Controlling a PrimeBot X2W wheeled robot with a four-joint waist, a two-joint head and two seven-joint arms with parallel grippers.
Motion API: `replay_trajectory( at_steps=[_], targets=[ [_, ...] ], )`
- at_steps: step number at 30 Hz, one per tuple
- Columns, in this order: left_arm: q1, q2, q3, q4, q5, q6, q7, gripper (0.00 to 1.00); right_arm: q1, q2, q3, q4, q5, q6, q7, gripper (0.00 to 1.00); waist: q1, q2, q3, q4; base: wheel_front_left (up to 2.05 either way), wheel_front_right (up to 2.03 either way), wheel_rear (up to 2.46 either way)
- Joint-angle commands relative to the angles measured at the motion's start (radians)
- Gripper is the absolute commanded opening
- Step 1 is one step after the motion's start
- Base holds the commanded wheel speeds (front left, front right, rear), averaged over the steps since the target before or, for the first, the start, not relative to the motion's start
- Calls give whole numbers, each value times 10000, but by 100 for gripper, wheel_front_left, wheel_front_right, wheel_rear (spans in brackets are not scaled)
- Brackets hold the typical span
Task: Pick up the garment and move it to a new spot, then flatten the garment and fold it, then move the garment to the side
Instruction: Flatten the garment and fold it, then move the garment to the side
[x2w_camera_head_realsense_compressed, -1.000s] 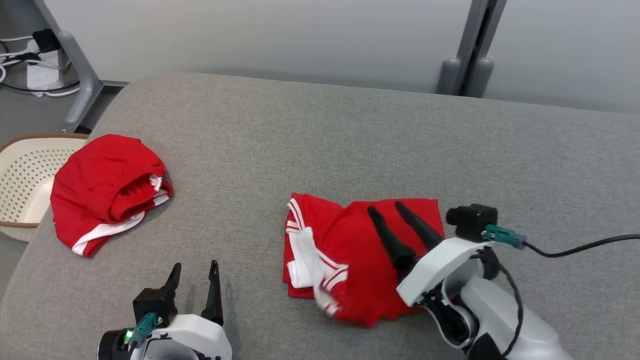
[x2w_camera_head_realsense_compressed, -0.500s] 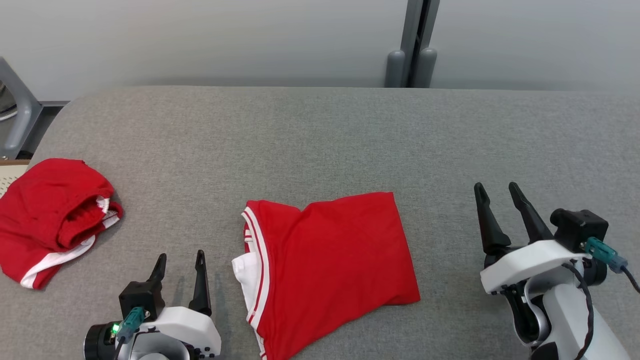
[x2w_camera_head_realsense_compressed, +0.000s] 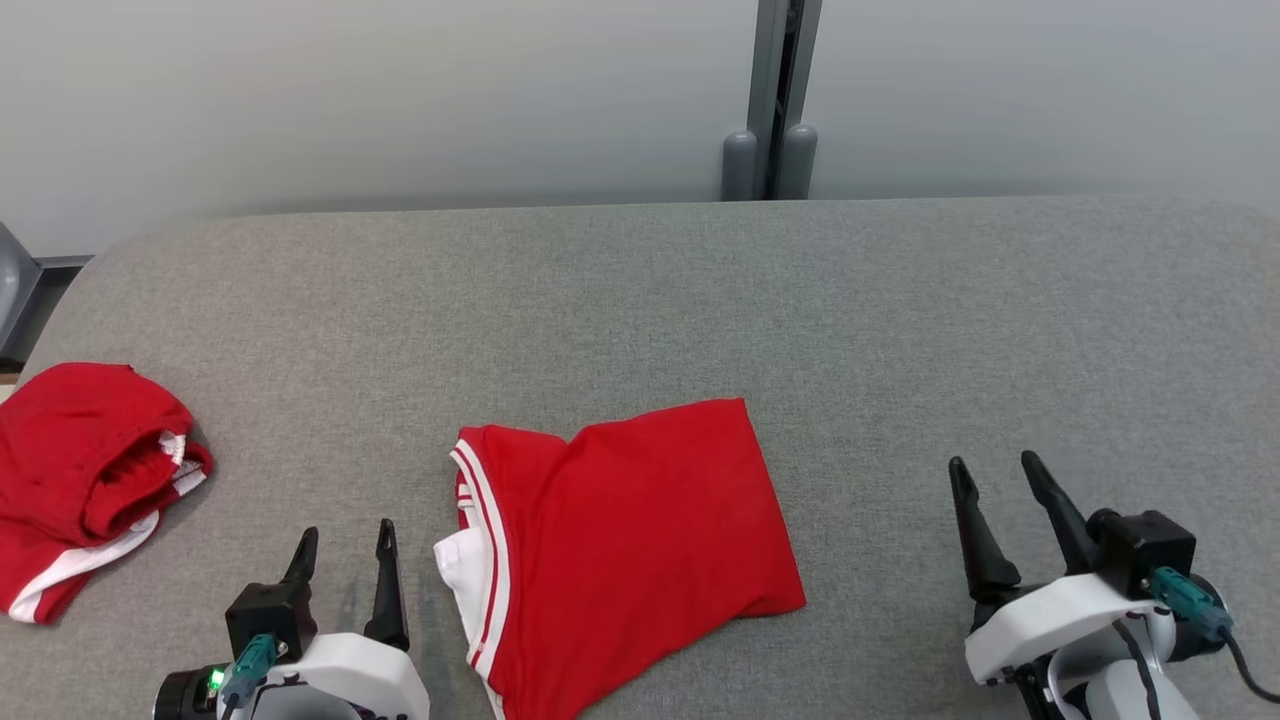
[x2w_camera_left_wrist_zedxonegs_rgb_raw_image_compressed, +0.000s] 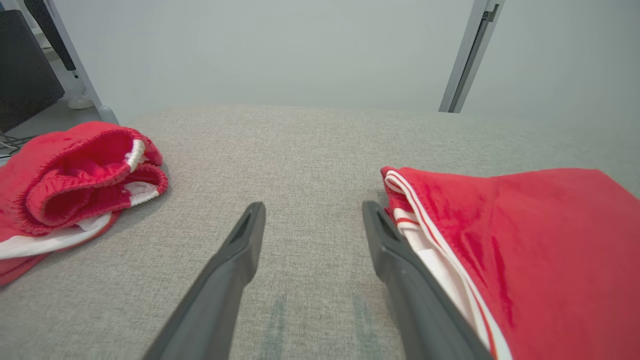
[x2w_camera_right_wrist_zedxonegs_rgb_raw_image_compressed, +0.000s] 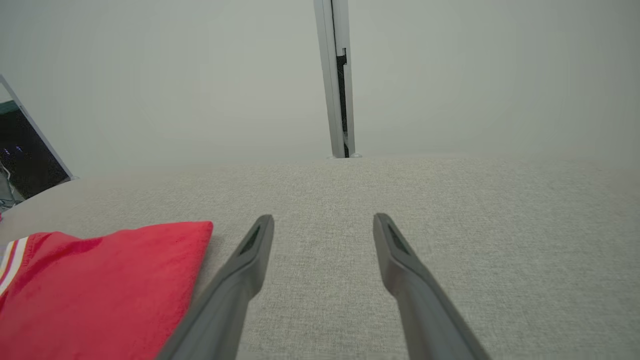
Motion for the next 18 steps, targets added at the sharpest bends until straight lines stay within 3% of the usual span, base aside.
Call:
replay_trajectory(
  at_steps=[1, 18],
  targets=[
    [125, 48, 69, -60, 99, -29, -20, 100, 206, -26, 61, -67, -29, 0, -10, 100, 0, 0, -113, -56, 0, 0, 0],
    [1162, 47, 279, -676, 355, 100, -20, 100, 1086, -30, 283, -246, 218, 0, -10, 100, 0, 0, -734, -171, 0, 0, 0]
  ],
)
